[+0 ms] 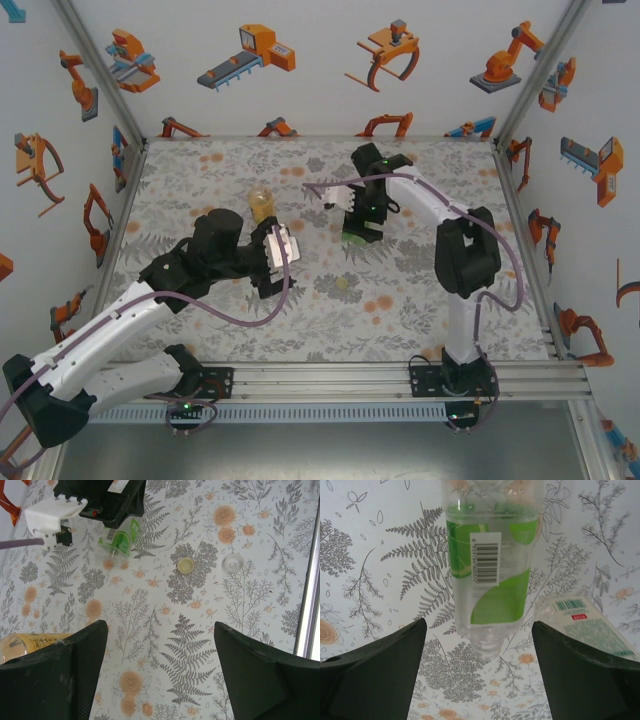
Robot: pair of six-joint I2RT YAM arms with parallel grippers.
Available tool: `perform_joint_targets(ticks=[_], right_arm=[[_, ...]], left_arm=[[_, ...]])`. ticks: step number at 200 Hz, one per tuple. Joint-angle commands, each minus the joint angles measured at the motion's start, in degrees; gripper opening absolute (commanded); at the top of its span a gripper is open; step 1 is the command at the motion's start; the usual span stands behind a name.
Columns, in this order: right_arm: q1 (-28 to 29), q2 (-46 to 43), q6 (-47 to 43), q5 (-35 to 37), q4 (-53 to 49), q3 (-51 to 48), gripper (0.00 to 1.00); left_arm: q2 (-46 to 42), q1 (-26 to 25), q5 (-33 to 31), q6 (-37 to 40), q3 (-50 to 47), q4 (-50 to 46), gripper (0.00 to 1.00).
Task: Screw on the bottle caps
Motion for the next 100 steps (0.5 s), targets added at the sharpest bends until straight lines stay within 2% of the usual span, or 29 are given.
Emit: perform_joint_targets(ticks=[1,45,100], right_arm=[[0.0,1.78,-2.24,-1.05,-0.75,1.56,0.77],[0.0,5.19,-2.2,-3.27,-0.48,1.26,0.71],[0.0,3.93,-1.38,-3.63,2.23,-1.28,0.55]], left_arm=[[-0.16,-0.15,1.43,0.89,0.32,0.37,0.79],[0.01,-0.15,1.74,0.72,0.2,0.47,0.79],[0.36,-0.24,1.92,0.73,0.35,0.48,0.79]])
